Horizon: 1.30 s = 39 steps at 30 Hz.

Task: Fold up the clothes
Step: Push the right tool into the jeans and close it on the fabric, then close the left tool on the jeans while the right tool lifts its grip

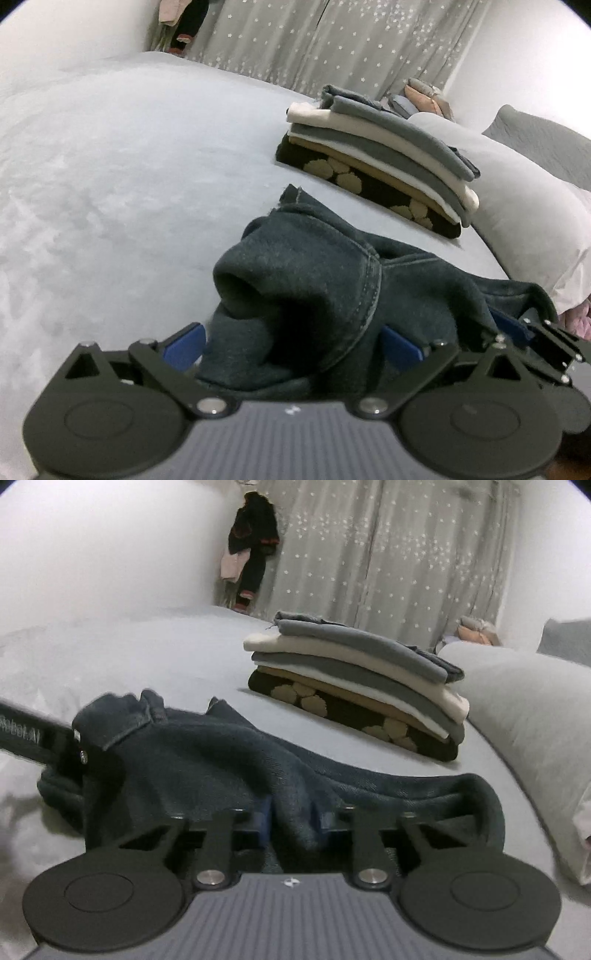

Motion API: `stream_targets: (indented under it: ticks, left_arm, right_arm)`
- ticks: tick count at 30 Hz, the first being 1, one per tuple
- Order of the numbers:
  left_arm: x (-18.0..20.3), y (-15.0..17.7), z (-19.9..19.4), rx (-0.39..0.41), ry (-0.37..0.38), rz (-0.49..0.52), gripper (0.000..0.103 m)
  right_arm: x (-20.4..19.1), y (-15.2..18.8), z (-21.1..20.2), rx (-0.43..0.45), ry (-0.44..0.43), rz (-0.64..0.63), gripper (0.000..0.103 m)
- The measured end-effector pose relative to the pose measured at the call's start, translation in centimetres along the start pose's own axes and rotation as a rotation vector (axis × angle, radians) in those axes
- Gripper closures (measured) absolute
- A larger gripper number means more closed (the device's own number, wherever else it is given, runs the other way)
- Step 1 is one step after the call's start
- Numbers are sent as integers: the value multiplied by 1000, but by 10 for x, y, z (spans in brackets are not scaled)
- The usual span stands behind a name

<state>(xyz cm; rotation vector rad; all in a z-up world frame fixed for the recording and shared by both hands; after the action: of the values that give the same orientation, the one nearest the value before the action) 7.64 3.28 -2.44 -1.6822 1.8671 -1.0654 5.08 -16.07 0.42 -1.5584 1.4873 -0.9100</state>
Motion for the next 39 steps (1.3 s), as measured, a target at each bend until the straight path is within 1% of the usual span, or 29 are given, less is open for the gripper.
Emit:
stream_targets:
  ticks: [2,5,13,17,19,22,26,29,33,34,35,36,38,39]
  left_arm:
    - [0,-1,2,8,5,-9,2]
    - [2,-1,-1,27,15,-8,2]
    - [14,2,-8,72,16,79,1]
    - [14,5,-8,62,16,93,2]
    - [12,7,-4,38,14,85,2]
    - [8,12,5,8,16,47,2]
    - [12,12,15,4,69,-18,4]
    - [26,11,20,28,104,-16,7]
    - [54,14,32,42,146,34,10]
    - [61,15,37,41,156,46,11]
    - [69,16,41,40,166,57,12]
    - [76,18,46,38,168,64,17]
    - [87,23,54,42,164,67,19]
    - [89,24,57,52,167,64,20]
  right_arm:
    - [6,-5,1,8,-9,45,88]
    - [17,-11,2,17,-7,104,91]
    - [40,-15,0,58,64,171,93]
    - [60,-17,0,76,138,225,93]
    - [72,-17,-1,86,178,253,93]
    - [91,-17,-3,97,233,309,93]
    - [119,-14,-5,98,295,400,93]
    - [134,-11,-5,94,343,450,93]
    - [152,-6,-4,80,403,486,94]
    - [157,-4,-4,77,425,488,99]
    - [162,-2,-5,78,472,481,103]
    - [167,0,-6,79,521,473,103]
    - [185,5,-11,66,529,524,103]
    - [194,8,-14,53,495,572,103]
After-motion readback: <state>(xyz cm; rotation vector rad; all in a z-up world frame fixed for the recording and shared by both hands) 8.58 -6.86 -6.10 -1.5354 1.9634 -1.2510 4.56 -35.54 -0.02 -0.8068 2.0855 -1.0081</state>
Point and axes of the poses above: each gripper's, at about its wrist camera, not at the fingertips, and z roughly the way its jaws point, x to its right, y to its underside, the point moved 1 cm from there along z, roughly the way its jaws point, and after that the axes turned 12 degrees about z, right-handed, at the moved point
